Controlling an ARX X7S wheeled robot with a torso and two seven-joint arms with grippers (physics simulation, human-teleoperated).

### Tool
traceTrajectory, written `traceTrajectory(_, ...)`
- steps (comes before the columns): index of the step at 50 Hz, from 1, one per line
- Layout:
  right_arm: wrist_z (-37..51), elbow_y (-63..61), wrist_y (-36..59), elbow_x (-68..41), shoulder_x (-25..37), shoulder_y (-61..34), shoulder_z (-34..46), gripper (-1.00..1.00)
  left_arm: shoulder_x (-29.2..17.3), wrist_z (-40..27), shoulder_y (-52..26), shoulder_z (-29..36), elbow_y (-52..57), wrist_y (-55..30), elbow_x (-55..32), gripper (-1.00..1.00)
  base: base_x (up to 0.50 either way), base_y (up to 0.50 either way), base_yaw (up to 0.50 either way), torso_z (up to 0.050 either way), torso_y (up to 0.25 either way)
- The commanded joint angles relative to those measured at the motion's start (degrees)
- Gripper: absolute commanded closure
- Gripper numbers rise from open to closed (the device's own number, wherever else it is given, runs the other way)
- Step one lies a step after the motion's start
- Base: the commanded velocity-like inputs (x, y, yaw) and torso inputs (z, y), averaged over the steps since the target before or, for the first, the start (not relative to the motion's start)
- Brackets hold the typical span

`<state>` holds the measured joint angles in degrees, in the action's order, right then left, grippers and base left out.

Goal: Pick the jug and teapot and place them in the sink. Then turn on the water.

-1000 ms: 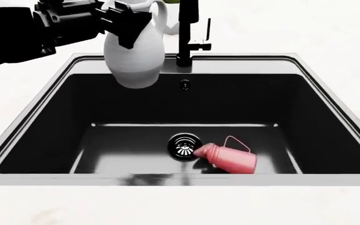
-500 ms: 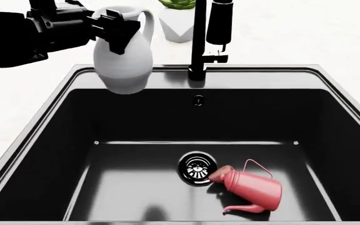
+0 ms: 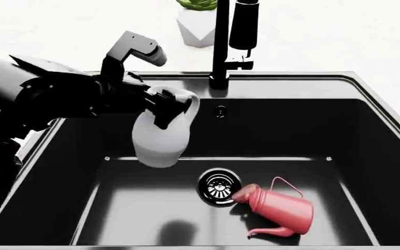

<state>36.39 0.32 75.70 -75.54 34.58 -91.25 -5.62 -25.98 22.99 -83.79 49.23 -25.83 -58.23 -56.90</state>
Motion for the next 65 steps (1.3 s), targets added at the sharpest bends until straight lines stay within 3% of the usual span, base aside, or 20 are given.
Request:
traceTrajectory(1,0.57,-0.46,-0.31,-0.79,0.31,1.26,-0.41,-1.0,3.89,7.15,-0.26,5.57,-1.88,-0.77,2.13,1.0,0.0,0.0,0.0,0.0,0.0)
traceTrajectory(13,-1.27,1.4,-0.09,-1.14,2.84,0.87,-0.64,-1.0,5.69,12.15,2.18,13.3,-0.55,-3.99,3.9,1.0,0.0,0.0,0.0,0.001,0.002)
traceTrajectory(34,-0.1,0.21,-1.59,-1.14,1.51,2.64,0.36,-1.0,5.8,12.76,7.34,16.95,2.16,-6.77,2.68,1.0,0.0,0.0,0.0,0.001,0.001)
traceTrajectory(35,0.14,-0.01,-1.59,-1.32,1.49,2.86,0.24,-1.0,5.79,12.76,7.54,17.05,2.14,-6.73,2.71,-1.0,0.0,0.0,0.0,0.0,0.0)
traceTrajectory(50,0.85,-0.15,-1.13,-2.83,2.52,2.81,-0.18,-1.0,5.07,11.67,8.94,16.59,3.23,-6.79,1.83,-1.0,0.0,0.0,0.0,0.0,0.0)
traceTrajectory(65,-0.17,1.92,-1.48,-2.46,2.11,0.39,1.58,-1.0,2.23,7.91,0.19,9.31,3.25,-6.51,0.31,-1.0,0.0,0.0,0.0,0.0,0.0)
